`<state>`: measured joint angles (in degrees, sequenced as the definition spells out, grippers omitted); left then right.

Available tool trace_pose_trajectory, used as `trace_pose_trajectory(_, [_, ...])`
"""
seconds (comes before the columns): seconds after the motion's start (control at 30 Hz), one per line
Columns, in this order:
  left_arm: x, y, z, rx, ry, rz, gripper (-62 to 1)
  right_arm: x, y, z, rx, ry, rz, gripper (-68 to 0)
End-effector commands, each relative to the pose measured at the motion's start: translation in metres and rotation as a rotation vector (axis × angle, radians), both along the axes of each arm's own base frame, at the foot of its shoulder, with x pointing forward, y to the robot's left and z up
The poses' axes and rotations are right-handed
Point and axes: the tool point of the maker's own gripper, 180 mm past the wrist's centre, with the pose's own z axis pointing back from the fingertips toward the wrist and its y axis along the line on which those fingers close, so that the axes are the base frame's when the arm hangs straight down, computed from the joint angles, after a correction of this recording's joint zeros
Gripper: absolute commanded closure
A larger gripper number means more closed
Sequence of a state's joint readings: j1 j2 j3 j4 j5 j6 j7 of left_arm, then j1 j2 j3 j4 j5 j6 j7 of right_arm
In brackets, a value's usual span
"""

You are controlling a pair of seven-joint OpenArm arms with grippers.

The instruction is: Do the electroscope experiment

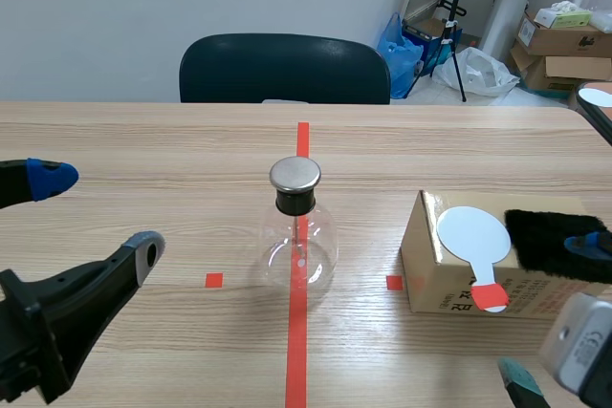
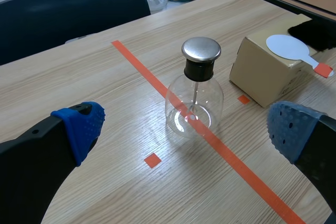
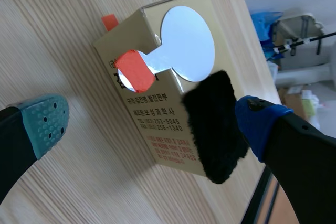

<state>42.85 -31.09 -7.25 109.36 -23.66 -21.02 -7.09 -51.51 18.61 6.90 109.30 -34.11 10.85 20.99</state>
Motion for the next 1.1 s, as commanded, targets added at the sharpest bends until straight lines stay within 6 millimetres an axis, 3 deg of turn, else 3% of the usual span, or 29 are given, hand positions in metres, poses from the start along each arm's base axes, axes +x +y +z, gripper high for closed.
trace_pose_trajectory(0.0, [0.001, -0.003, 0.009, -0.028, -0.023, 0.002, -62.3, 0.002, 0.002, 0.007, -0.01, -0.034, 0.01, -67.9])
trace_pose_trajectory(0.53, [0.001, -0.003, 0.009, -0.028, -0.023, 0.002, -62.3, -0.004, 0.006, -0.009, -0.23, -0.229, 0.017, -67.9])
trace_pose_trajectory(1.07, [0.001, -0.003, 0.008, -0.028, -0.023, 0.002, -62.3, 0.022, 0.002, -0.03, -0.361, -0.417, -0.121, -67.9])
